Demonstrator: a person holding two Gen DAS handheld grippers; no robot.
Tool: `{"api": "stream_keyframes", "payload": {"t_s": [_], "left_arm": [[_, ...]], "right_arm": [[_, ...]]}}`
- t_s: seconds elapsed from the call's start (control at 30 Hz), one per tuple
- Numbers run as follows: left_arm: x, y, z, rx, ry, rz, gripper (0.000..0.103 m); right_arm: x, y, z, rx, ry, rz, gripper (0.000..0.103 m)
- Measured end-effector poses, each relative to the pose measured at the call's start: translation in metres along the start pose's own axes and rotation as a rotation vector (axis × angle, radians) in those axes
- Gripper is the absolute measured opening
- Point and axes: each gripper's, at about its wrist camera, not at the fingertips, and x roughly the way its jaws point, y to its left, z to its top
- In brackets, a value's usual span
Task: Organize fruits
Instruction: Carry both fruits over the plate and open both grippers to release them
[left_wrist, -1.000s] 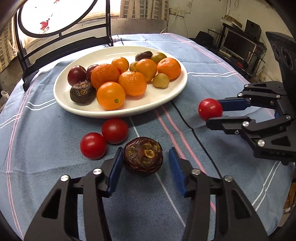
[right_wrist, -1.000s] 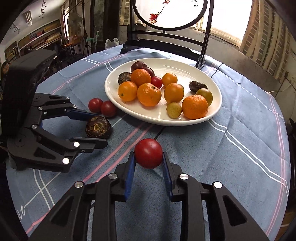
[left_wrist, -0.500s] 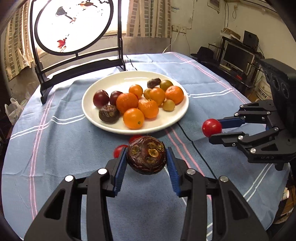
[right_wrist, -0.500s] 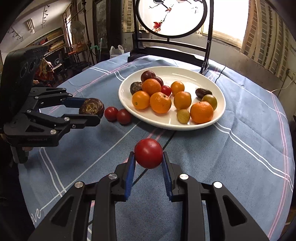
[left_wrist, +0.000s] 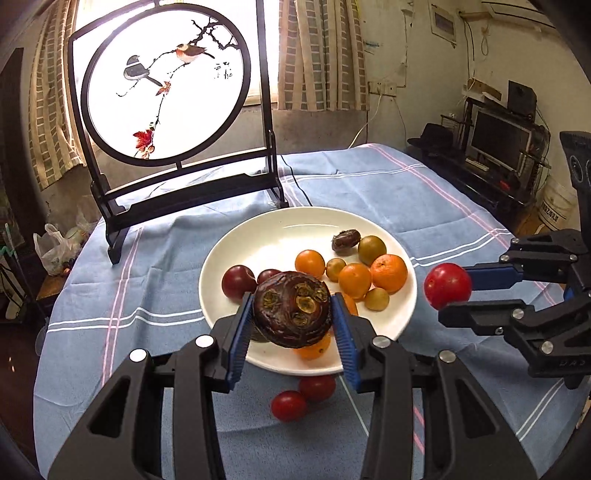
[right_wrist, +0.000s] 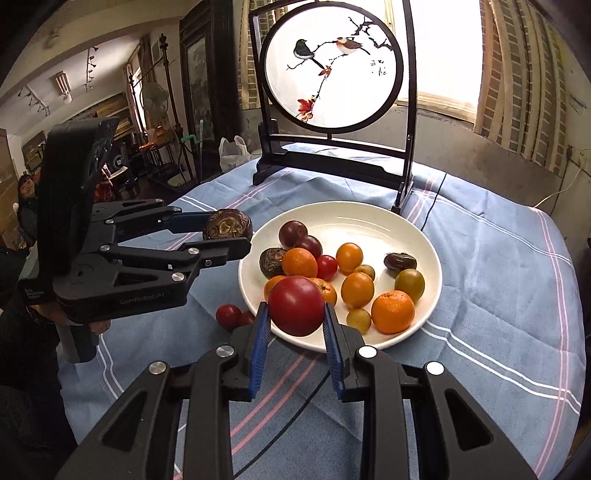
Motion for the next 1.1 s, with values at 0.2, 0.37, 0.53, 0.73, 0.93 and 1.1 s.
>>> {"api": "stream_keyframes", "payload": {"t_s": [0.2,0.37,0.53,0.73,0.93,1.1], "left_arm": [[0.020,0.004,0.006,-0.004,0.020,0.011,0.041],[0.033,0.005,0.006,0.001,0.038,0.017,0.041],[0.050,0.005,0.011,0.011,0.062,0.038,0.041],[0.080,0.011,0.033,0.005,0.095,0.088,0.041],[0.105,0.014,0.040,-0.001,0.126,0.114,0.042],[0.118,0.014,0.041,0.000,0.141,0.124,0.052]], "right_arm": [[0.013,-0.008,0.006,0.025,0.006,0.004,0.029],[0.022,-0.012,0.007,0.027,0.024,-0.005,0.029],[0.031,-0.023,0.017,0.043,0.020,-0.026,0.029],[0.058,-0.052,0.041,0.128,0.016,-0.073,0.029],[0.090,-0.074,0.052,0.180,0.050,-0.102,0.029],[0.108,-0.079,0.056,0.171,0.080,-0.112,0.045]]}}
